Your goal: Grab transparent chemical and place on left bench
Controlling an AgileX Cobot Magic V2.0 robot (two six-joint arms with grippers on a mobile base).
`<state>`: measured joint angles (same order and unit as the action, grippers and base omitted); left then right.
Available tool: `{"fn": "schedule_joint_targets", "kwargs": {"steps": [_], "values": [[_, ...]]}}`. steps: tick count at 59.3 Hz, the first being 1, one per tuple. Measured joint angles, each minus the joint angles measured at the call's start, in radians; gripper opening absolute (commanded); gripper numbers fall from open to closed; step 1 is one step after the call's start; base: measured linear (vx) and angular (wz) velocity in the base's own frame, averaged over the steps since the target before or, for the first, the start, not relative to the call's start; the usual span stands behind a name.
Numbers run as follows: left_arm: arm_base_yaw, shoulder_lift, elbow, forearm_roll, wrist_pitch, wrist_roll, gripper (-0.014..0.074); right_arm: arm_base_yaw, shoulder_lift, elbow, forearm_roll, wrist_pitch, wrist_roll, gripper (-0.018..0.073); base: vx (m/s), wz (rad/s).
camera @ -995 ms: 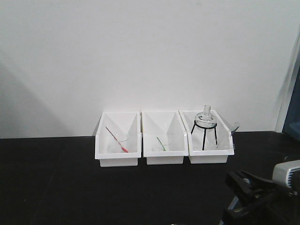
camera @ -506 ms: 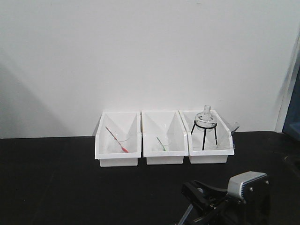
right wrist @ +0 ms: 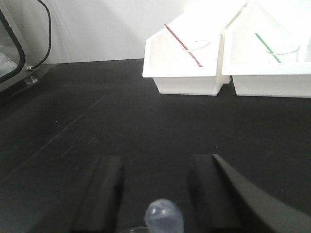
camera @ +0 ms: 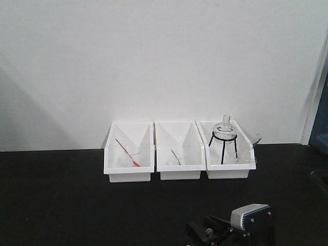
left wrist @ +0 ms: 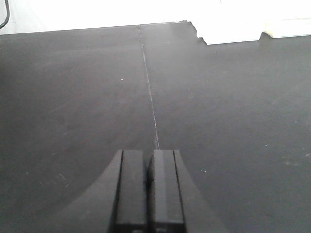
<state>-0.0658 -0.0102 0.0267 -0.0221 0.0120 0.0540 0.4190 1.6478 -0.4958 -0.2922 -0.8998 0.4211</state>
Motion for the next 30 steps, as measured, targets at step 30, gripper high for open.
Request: {"fn": "schedule_joint_targets", "kwargs": {"steps": [30], "values": [[0.0, 0.0, 0.0, 0.0, 0.0, 0.0, -0.0003, 0.0, -0.286, 0.0, 0.056, 0.152, -0.166, 0.0325, 0.0, 0.0]]}}
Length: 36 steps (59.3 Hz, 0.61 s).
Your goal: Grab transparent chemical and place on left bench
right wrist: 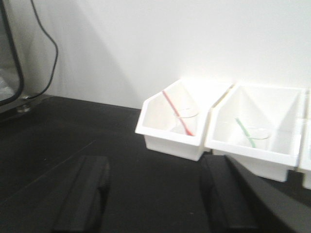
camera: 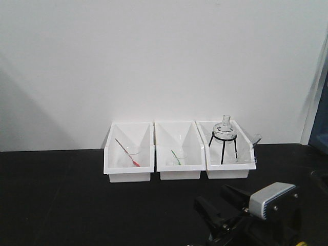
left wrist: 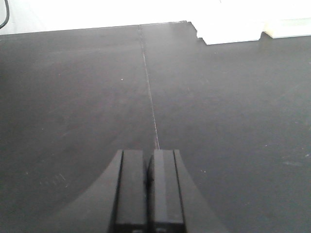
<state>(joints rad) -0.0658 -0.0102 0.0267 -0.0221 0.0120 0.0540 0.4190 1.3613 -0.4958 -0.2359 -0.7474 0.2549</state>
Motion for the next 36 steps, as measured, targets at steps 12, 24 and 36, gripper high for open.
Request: {"fn": "schedule_joint_targets", "kwargs": {"steps": [12, 24, 36], "values": [[0.0, 0.0, 0.0, 0.0, 0.0, 0.0, -0.0003, 0.0, -0.254, 0.001, 0.022, 0.369, -0.038, -0.0014, 0.0, 0.0], [0.0, 0.0, 0.0, 0.0, 0.0, 0.0, -0.0003, 0.0, -0.522, 0.002, 0.022, 0.739, -0.047, -0.0008, 0.0, 0.0], [0.0, 0.0, 0.0, 0.0, 0.0, 0.0, -0.0003, 0.0, -0.754, 0.006, 0.021, 0.962, -0.054, -0.0007, 0.0, 0.0]]}}
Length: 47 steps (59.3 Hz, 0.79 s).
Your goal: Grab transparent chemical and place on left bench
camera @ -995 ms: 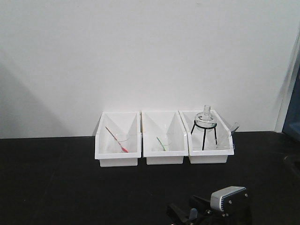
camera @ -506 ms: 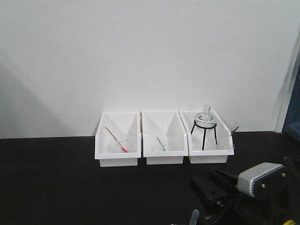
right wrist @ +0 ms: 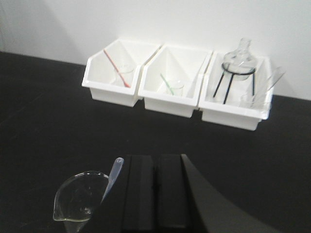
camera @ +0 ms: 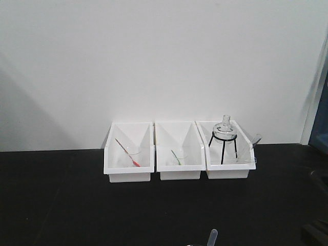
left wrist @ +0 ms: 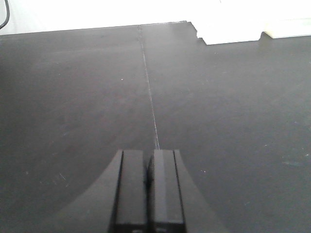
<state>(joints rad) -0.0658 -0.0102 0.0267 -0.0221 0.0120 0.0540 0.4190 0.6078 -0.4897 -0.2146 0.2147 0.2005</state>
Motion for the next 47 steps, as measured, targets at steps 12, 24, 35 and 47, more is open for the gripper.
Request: {"fn": "schedule_joint_targets", "kwargs": {"steps": [12, 24, 35, 47], "values": [[0.0, 0.0, 0.0, 0.0, 0.0, 0.0, -0.0003, 0.0, -0.157, 0.0, -0.04, 0.115, -0.01, -0.0007, 0.0, 0.0], [0.0, 0.0, 0.0, 0.0, 0.0, 0.0, -0.0003, 0.0, -0.205, 0.0, -0.051, 0.188, -0.01, -0.0007, 0.0, 0.0], [0.0, 0.0, 0.0, 0.0, 0.0, 0.0, -0.0003, 0.0, -0.206, 0.0, -0.051, 0.251, -0.01, -0.0007, 0.0, 0.0], [0.0, 0.0, 0.0, 0.0, 0.0, 0.0, -0.0003, 0.0, -0.206, 0.0, -0.051, 0.263, -0.01, -0.0007, 0.0, 0.0]]}}
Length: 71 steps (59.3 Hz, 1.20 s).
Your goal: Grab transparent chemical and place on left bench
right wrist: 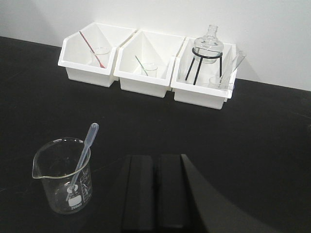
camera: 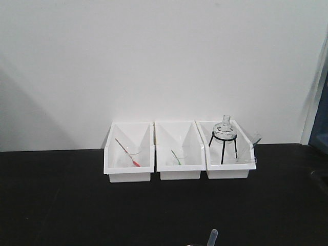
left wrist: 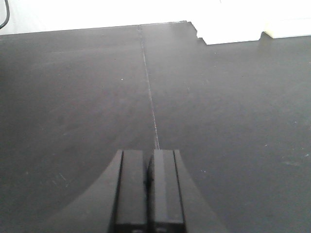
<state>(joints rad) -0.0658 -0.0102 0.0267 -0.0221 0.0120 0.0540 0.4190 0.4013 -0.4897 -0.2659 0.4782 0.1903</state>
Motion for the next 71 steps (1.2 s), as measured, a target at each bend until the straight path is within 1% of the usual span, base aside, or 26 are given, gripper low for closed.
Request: {"fn": "schedule_joint_targets", "kwargs": {"steps": [20, 25, 29, 39, 45, 54, 61, 71], "values": [[0.0, 0.0, 0.0, 0.0, 0.0, 0.0, -0.0003, 0.0, 0.0, 0.001, 0.008, 0.001, 0.0, -0.0007, 0.0, 0.0], [0.0, 0.0, 0.0, 0.0, 0.0, 0.0, -0.0003, -0.008, -0.013, 0.028, 0.008, -0.03, 0.0, -0.0007, 0.0, 0.0], [0.0, 0.0, 0.0, 0.0, 0.0, 0.0, -0.0003, -0.035, -0.037, 0.082, 0.014, -0.095, 0.0, -0.0007, 0.0, 0.0], [0.0, 0.0, 0.0, 0.0, 0.0, 0.0, -0.0003, -0.153, -0.106, 0.278, 0.061, -0.288, 0.0, -0.0007, 0.0, 0.0], [0.0, 0.0, 0.0, 0.0, 0.0, 0.0, -0.0003, -0.212, -0.162, 0.382, 0.095, -0.363, 0.0, -0.0007, 0.0, 0.0], [0.0, 0.0, 0.0, 0.0, 0.0, 0.0, -0.0003, -0.253, -0.297, 0.508, 0.113, -0.386, 0.0, -0.0007, 0.0, 0.0], [0.0, 0.0, 0.0, 0.0, 0.0, 0.0, -0.0003, -0.256, -0.395, 0.52, 0.129, -0.377, 0.0, -0.0007, 0.0, 0.0], [0.0, 0.0, 0.0, 0.0, 0.0, 0.0, -0.0003, -0.256, -0.411, 0.52, 0.138, -0.366, -0.001, -0.0007, 0.0, 0.0]]}}
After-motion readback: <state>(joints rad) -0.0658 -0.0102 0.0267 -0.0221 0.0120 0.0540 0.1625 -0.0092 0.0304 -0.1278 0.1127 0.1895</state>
